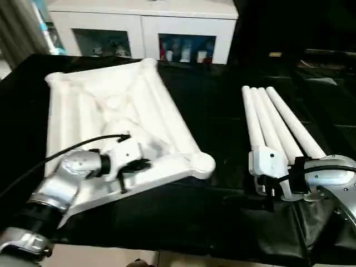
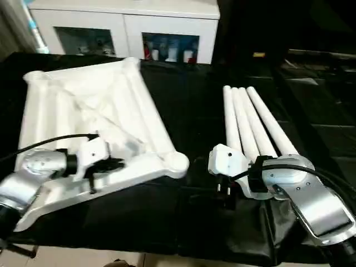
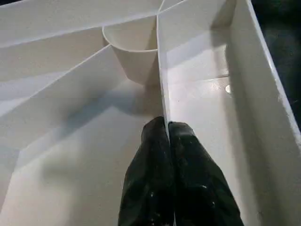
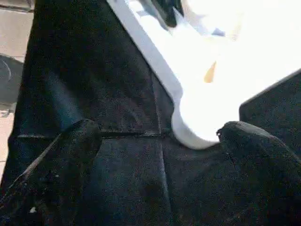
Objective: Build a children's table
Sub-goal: Rotate table base
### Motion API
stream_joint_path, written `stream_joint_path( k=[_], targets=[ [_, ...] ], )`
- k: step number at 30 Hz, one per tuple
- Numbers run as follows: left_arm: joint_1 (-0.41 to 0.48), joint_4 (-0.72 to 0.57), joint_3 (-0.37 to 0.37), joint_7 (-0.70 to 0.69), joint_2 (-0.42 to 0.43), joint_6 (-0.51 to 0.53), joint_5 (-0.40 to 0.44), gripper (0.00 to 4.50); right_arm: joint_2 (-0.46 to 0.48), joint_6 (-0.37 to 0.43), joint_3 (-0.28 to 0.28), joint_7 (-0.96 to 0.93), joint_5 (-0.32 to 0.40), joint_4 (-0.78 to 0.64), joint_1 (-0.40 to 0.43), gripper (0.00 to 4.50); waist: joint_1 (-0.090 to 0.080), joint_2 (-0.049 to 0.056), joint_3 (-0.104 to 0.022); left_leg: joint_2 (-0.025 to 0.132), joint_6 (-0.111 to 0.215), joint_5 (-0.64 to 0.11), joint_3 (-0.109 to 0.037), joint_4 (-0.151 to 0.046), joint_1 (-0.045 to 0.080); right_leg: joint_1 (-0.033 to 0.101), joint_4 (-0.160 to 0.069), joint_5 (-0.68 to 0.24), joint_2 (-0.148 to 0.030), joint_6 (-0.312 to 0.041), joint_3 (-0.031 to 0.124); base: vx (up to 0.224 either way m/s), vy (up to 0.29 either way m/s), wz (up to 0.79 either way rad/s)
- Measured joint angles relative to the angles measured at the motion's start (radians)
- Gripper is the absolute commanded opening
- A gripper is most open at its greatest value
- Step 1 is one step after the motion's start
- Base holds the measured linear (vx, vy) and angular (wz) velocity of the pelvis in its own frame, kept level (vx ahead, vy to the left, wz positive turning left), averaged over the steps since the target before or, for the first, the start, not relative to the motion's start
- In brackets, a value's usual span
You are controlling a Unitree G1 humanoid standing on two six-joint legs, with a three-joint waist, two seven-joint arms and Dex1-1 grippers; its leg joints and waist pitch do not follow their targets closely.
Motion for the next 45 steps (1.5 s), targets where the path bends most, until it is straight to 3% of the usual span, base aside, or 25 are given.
stream_joint_path(
  k=[4, 8, 9, 11, 15, 17, 21, 26, 28, 30, 36, 40, 45],
  targets=[
    [-0.042, 0.060, -0.017, 0.006, -0.027, -0.051, 0.017, 0.04, 0.010, -0.001, 0.000, -0.015, -0.002, 0.003, -0.005, 4.50, 0.002, 0.001, 0.001, 0.001, 0.003, 0.003, 0.003, 0.000, 0.000, 0.000, 0.000, 0.001, -0.001, -0.002, 0.000, 0.000, 0.000, 0.00],
    [-0.063, 0.096, -0.019, 0.008, -0.020, -0.080, 0.045, 0.04, 0.010, 0.000, 0.000, -0.019, -0.002, 0.003, -0.004, 4.50, -0.007, 0.001, 0.001, 0.001, 0.002, 0.004, 0.003, 0.000, 0.001, 0.000, 0.001, 0.003, -0.001, -0.003, 0.000, 0.000, 0.000, 0.00],
    [-0.064, 0.097, -0.017, 0.010, -0.015, -0.081, 0.049, 0.50, 0.010, 0.000, -0.001, -0.020, -0.002, 0.003, -0.004, 4.50, -0.009, 0.001, 0.001, 0.002, 0.001, 0.004, 0.003, 0.000, 0.001, 0.000, 0.001, 0.003, -0.001, -0.002, 0.000, 0.000, 0.000, 0.00],
    [-0.065, 0.096, -0.008, 0.017, -0.011, -0.089, 0.049, 0.50, 0.010, 0.002, -0.001, -0.023, -0.002, 0.003, -0.003, 4.50, -0.010, 0.001, 0.001, 0.002, 0.001, 0.004, 0.003, 0.000, 0.001, 0.000, 0.001, 0.003, 0.000, -0.002, 0.000, 0.000, 0.000, 0.00],
    [-0.066, 0.089, 0.016, -0.006, 0.023, -0.097, 0.024, 0.92, 0.011, 0.004, -0.004, -0.042, -0.003, 0.002, -0.003, 4.50, -0.019, 0.001, 0.001, 0.002, 0.001, 0.004, 0.004, 0.000, 0.001, 0.000, 0.001, 0.003, 0.000, -0.002, 0.000, 0.000, 0.000, 0.00],
    [-0.065, 0.086, 0.034, -0.007, 0.037, -0.099, 0.010, 0.92, 0.032, 0.005, -0.011, -0.061, -0.003, 0.004, -0.004, 4.50, -0.022, 0.001, 0.001, 0.003, 0.001, 0.004, 0.004, 0.000, 0.001, 0.000, 0.001, 0.003, 0.000, -0.002, 0.000, 0.000, 0.000, 0.00],
    [-0.055, 0.040, 0.101, -0.022, 0.060, -0.085, -0.038, 1.37, 0.100, 0.009, -0.027, -0.170, -0.043, 0.046, -0.046, 4.50, -0.029, 0.001, 0.001, 0.003, 0.001, 0.004, 0.004, 0.000, 0.001, 0.000, 0.001, 0.003, 0.001, -0.003, 0.000, 0.000, 0.000, 0.00],
    [-0.006, -0.135, 0.182, -0.022, 0.049, 0.039, -0.165, 1.81, 0.249, 0.313, -0.114, -0.425, -0.074, 0.134, -0.203, 4.50, -0.031, 0.000, 0.001, 0.003, 0.000, 0.005, 0.005, 0.000, 0.001, -0.001, 0.000, 0.004, 0.001, -0.004, 0.000, 0.000, 0.000, 0.00],
    [0.030, -0.217, 0.194, 0.006, 0.042, 0.089, -0.182, 2.00, 0.321, 0.406, -0.163, -0.500, -0.064, 0.175, -0.246, 4.50, -0.033, 0.000, 0.001, 0.003, 0.000, 0.005, 0.005, -0.002, 0.001, -0.001, 0.000, 0.004, 0.001, -0.004, 0.000, 0.000, 0.000, 0.00],
    [0.063, -0.294, 0.190, 0.038, 0.009, 0.153, -0.198, 2.18, 0.353, 0.475, -0.175, -0.545, -0.064, 0.217, -0.270, 4.50, -0.028, 0.000, 0.001, 0.003, 0.000, 0.005, 0.006, -0.002, 0.000, -0.001, -0.001, 0.004, 0.001, -0.004, 0.000, 0.000, 0.000, 0.00],
    [0.114, -0.507, 0.150, 0.109, -0.059, 0.357, -0.254, 2.65, 0.421, 0.636, -0.178, -0.640, -0.111, 0.335, -0.360, 4.50, -0.033, -0.005, 0.004, 0.004, -0.002, 0.006, 0.007, -0.003, 0.000, -0.002, 0.000, 0.004, 0.001, -0.004, 0.000, 0.000, 0.000, 0.00],
    [0.116, -0.614, 0.116, 0.117, -0.071, 0.420, -0.295, 2.73, 0.440, 0.718, -0.186, -0.713, -0.132, 0.394, -0.414, 4.50, -0.033, -0.014, 0.009, 0.005, -0.006, 0.008, 0.007, -0.006, 0.002, -0.002, 0.000, 0.004, 0.002, -0.004, 0.000, 0.000, 0.000, 0.00],
    [0.133, -0.662, 0.110, 0.117, -0.059, 0.492, -0.296, 2.73, 0.438, 0.775, -0.198, -0.740, -0.142, 0.439, -0.427, 4.50, -0.033, -0.017, 0.011, 0.005, -0.007, 0.009, 0.007, -0.007, 0.002, -0.002, 0.000, 0.004, 0.003, -0.004, 0.000, 0.000, 0.000, 0.00]
  ],
)
